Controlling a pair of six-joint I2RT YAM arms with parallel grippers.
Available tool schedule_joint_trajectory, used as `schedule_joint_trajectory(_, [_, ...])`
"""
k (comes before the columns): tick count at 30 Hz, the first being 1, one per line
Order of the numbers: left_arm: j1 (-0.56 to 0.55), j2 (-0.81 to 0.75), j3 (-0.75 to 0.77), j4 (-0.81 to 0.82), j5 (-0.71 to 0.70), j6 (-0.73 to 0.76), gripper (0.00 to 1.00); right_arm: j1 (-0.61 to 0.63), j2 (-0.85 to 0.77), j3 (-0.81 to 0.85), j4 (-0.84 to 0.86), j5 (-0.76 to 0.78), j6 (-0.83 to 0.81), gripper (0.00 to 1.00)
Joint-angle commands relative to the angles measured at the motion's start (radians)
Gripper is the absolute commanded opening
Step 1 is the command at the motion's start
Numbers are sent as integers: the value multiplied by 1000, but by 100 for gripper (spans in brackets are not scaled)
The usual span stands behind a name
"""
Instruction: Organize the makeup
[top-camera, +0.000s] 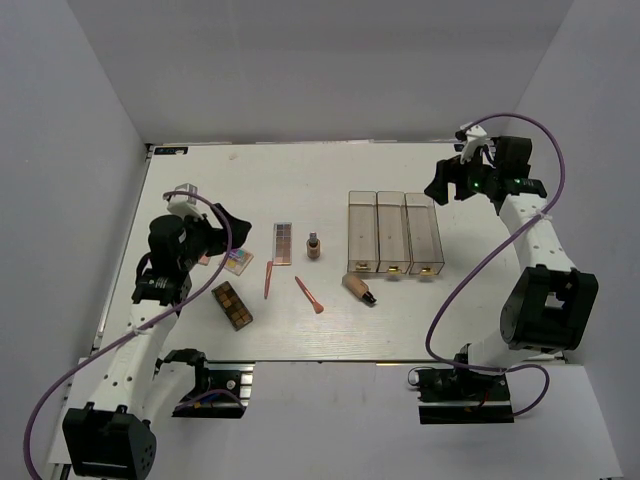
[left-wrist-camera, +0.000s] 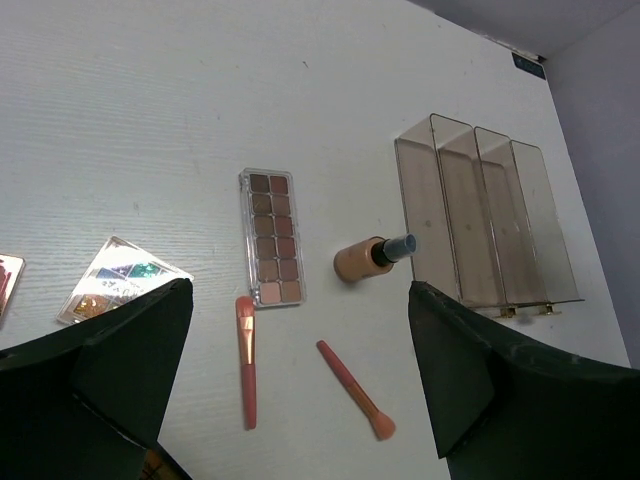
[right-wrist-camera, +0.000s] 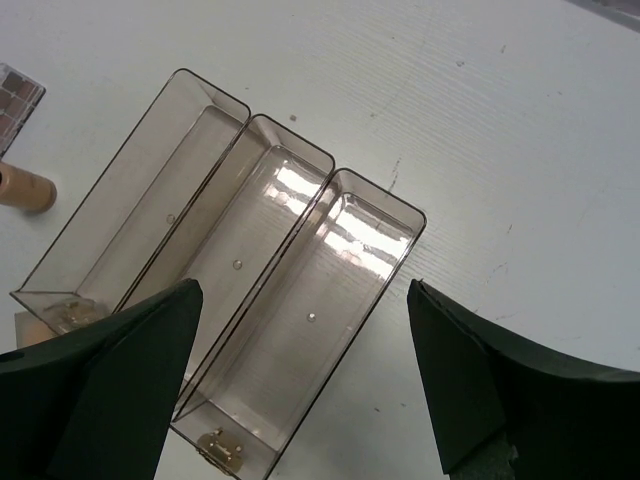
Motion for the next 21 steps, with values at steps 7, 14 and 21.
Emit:
schedule_joint_trajectory(7, [5, 38, 64, -29, 65, 52, 97, 3, 6, 84, -266, -376, -441, 89])
schedule_joint_trajectory(14, [5, 21, 46, -66, 84, 59, 78, 113, 23, 103, -318, -458, -602, 67])
schedule_joint_trajectory(21, [5, 5, 24, -90, 113, 46, 46, 308, 21, 35, -255, -364, -681, 80])
